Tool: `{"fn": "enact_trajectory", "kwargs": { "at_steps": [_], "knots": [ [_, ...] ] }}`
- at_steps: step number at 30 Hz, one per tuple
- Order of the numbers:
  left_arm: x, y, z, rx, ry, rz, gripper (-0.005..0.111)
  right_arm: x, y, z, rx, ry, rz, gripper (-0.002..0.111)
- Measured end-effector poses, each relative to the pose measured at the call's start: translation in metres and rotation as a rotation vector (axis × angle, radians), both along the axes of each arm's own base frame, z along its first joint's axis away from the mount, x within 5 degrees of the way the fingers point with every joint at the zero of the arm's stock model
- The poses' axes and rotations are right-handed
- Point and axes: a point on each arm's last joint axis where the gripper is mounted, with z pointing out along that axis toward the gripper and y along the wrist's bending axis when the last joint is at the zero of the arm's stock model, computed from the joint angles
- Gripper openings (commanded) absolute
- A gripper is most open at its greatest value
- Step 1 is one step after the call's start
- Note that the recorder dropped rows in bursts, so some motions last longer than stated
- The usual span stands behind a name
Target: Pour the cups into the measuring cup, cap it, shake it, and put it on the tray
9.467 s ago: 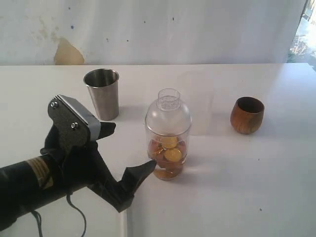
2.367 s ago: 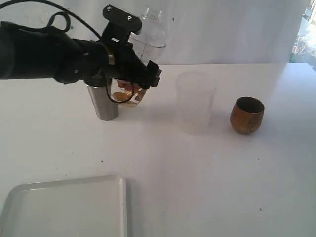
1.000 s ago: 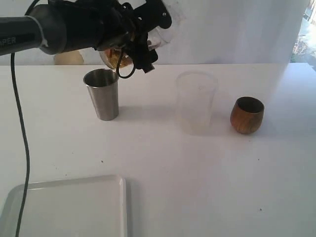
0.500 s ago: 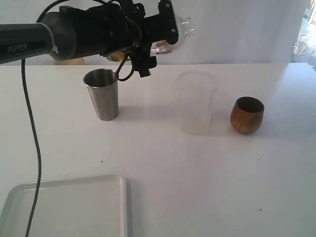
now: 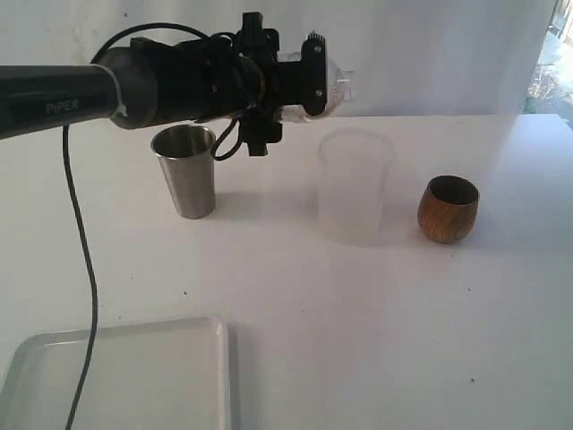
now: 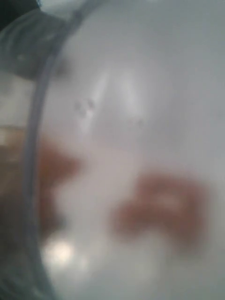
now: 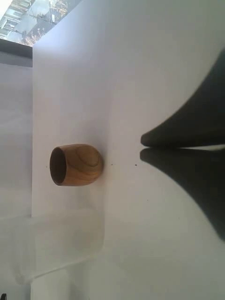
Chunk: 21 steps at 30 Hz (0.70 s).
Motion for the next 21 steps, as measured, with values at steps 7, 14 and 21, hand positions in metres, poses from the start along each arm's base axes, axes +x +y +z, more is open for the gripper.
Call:
{"fn": "enact_trajectory", "kwargs": {
  "at_steps": [7, 14, 21],
  "knots": [
    [0.006, 0.006, 0.001, 0.019, -0.025, -0.013, 0.0, 0.0, 0.0, 0.0, 0.0, 0.0, 0.0, 0.0],
    [0.011, 0.014, 0.001, 0.085, -0.052, -0.024, 0.0, 0.0, 0.0, 0.0, 0.0, 0.0, 0.0, 0.0],
    [0.011, 0.011, 0.003, 0.141, -0.094, -0.1, 0.0, 0.0, 0.0, 0.0, 0.001, 0.0, 0.0, 0.0]
  ]
}}
